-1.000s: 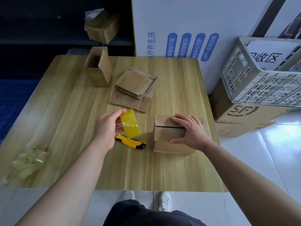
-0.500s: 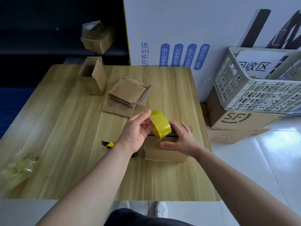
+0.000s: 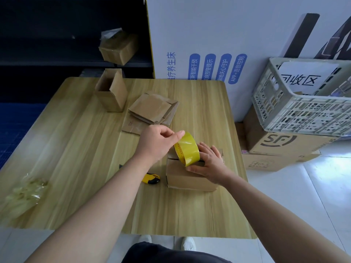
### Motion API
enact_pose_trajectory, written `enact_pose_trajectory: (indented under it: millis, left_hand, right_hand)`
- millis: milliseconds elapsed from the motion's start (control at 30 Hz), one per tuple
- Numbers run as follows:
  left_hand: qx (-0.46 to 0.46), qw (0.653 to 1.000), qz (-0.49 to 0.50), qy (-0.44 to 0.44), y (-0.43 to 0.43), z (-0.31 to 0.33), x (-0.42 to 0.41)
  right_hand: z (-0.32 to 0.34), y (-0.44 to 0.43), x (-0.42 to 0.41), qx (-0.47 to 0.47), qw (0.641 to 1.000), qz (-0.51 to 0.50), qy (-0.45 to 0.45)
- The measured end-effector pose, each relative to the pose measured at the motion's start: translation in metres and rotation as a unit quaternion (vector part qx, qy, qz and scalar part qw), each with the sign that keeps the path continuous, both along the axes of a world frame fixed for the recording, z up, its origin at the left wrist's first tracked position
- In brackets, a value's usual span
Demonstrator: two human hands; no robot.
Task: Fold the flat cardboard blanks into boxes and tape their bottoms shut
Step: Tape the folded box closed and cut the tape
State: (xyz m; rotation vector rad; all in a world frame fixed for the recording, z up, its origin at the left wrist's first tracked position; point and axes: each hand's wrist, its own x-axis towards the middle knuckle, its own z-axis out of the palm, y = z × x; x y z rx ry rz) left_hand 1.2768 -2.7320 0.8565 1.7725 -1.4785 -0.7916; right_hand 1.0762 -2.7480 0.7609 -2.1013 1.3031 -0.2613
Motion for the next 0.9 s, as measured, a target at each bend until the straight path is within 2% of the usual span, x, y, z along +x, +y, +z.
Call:
enact_pose_trajectory:
  millis: [167,500,567,667,700,800,900]
  left_hand:
    - [0.022,0.996,-0.017,-0.08,0.001,0.007,-0.007]
    - [0.011,0.994,-0.094,-0.054,0.001,0.012,-0.006]
    - [-0.008,0.997,-0.079,-0.017,0.003,0.011,-0.007]
    - [-0.018,0.991,-0.031,0.127,0.003,0.023,-0.003]
    - [-0.019,0.989,-0.02,0.143,-0.001,0.027,0.003]
    - [-0.014,0.996,-0.022,0.082,-0.009,0.03,0.021]
    - [0.038,0.996,-0.06,0.045,-0.004,0.024,0.014]
  right_hand:
    - [-0.001,0.0,0.0,-0.007,1.0,0.011,0.018]
    - [0.002,0.001,0.0,-0.009,0.999,0.027,0.046]
    - [0.003,0.001,0.0,-0.008,0.999,0.023,0.042]
    - [0.006,0.003,0.001,-0.022,0.997,0.026,0.063]
    - [0.008,0.004,0.001,-0.024,0.997,0.023,0.067]
    - [0.012,0.004,0.001,-0.008,0.999,0.017,0.045]
    - [0.011,0.003,0.001,-0.01,0.998,0.022,0.053]
